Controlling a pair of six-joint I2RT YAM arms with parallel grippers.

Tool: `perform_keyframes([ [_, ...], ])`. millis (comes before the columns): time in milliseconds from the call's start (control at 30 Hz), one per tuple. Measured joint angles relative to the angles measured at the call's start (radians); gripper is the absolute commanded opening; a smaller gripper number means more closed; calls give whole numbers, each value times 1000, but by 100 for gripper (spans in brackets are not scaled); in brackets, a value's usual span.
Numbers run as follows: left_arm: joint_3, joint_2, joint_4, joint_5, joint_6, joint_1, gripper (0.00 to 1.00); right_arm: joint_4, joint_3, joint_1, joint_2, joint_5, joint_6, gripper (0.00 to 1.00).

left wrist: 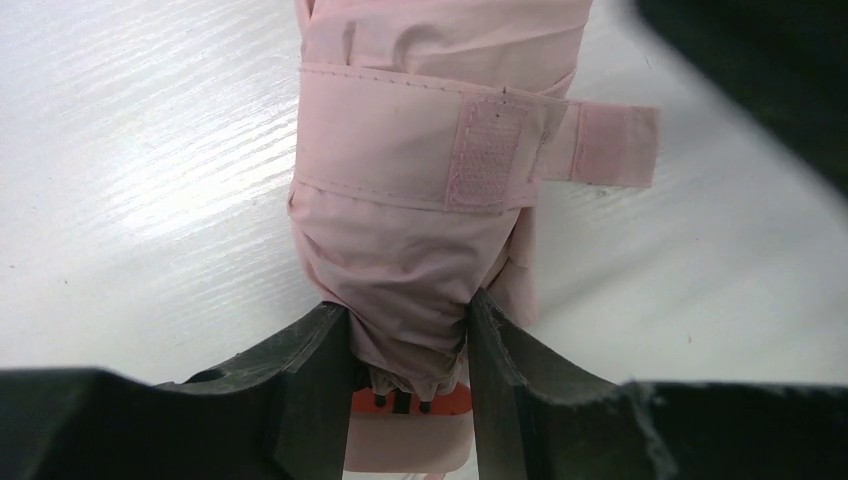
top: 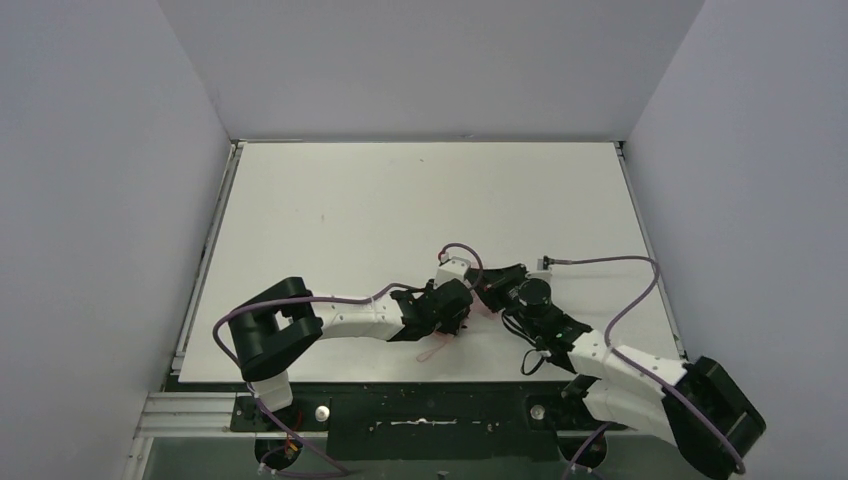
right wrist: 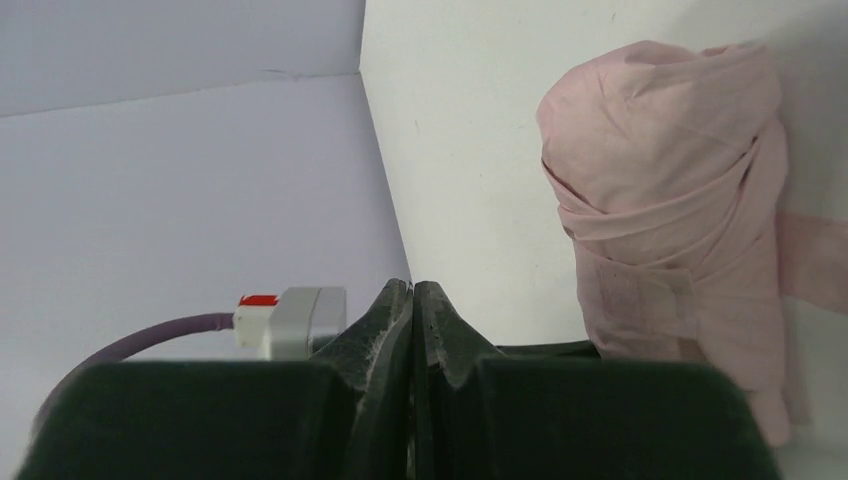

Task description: Put away the umbrella

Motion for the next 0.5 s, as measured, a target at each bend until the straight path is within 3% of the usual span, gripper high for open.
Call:
perform_keyframes([
  [133,-2,-1,2,0,1,0,0,-441,81,-4,-277,77,-128,20],
  [267,-1,-1,2,0,3,0,0,-813,225,-19,-391,158,-287,46],
  [367,6,2,-1,0,6,0,0,-1030,308,-43,-384,171,-404,51],
  [500,11,4,-8,1,8,-1,0,-1173,333,-63,-274,121,-502,51],
])
